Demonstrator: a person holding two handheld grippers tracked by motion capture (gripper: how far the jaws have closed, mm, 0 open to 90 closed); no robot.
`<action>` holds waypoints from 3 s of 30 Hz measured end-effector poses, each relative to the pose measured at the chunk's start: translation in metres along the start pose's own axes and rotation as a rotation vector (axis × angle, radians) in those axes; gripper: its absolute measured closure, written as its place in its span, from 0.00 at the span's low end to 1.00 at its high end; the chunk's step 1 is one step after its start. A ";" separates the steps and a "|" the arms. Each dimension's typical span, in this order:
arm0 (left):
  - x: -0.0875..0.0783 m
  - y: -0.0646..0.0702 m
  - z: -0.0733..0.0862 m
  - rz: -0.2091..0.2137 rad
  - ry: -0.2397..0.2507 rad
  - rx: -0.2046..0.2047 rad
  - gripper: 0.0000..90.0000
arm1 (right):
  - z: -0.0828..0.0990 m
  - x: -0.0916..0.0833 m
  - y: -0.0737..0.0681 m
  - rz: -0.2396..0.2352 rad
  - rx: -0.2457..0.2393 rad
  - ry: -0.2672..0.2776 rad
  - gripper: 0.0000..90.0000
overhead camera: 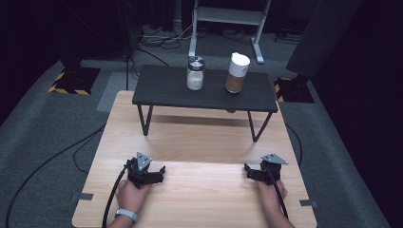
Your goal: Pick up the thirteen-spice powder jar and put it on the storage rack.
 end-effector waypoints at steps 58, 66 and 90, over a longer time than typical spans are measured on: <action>-0.001 -0.001 0.000 0.007 -0.001 0.004 0.03 | 0.000 0.005 0.000 -0.016 -0.013 0.015 0.02; -0.001 -0.001 0.000 0.007 0.000 0.004 0.03 | 0.000 0.005 0.000 -0.016 -0.012 0.015 0.03; 0.000 -0.001 0.000 0.007 0.000 0.004 0.03 | 0.000 0.005 0.000 -0.017 -0.013 0.016 0.03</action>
Point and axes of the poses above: each handheld gripper's, and its own axes: x roughly forward along the jaws, z roughly out of its underside, y roughly to its right, the point moved 3 cm from there along x, roughly forward along the jaws, and after that the axes turned 2 degrees about -z, right-handed, at the moved point
